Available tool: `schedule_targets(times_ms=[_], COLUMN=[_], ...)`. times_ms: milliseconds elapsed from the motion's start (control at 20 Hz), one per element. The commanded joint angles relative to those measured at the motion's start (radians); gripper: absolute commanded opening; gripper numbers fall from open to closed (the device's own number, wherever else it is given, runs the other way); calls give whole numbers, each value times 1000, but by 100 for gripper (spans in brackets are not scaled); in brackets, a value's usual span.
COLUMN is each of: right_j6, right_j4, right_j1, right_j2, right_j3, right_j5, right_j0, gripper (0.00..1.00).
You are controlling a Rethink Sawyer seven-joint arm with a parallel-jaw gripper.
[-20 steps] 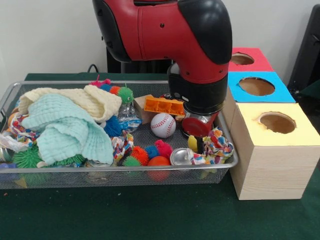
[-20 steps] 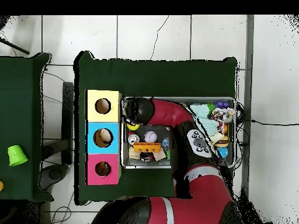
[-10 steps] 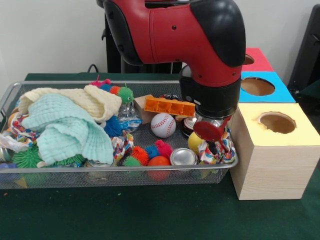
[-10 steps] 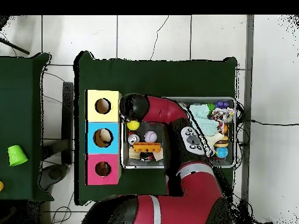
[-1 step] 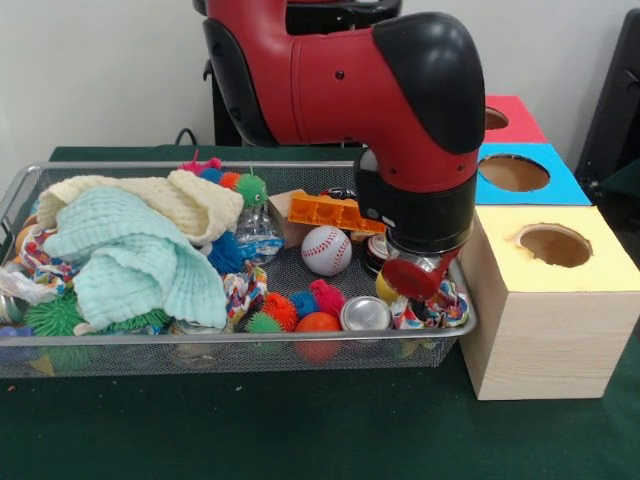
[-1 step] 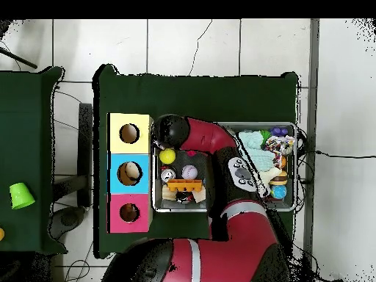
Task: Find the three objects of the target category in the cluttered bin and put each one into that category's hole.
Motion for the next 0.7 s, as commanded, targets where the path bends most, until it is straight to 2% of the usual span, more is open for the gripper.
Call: schedule_targets(times_ms=[50, 100, 400, 500, 600, 700], right_j6=[282, 270, 259, 269, 261, 245], right_j4=[66, 61, 73, 72, 76, 89], right_j1=[60, 61, 49, 50, 37, -3], right_j2=[56, 55, 79, 56, 73, 79], right_j3=[-71, -74, -26, -37, -18, -2], right_j5=[-60, -57, -97, -62, -81, -22], right_j0=[-6, -5, -27, -12, -23, -42], gripper=[100, 0, 0, 0, 0, 0])
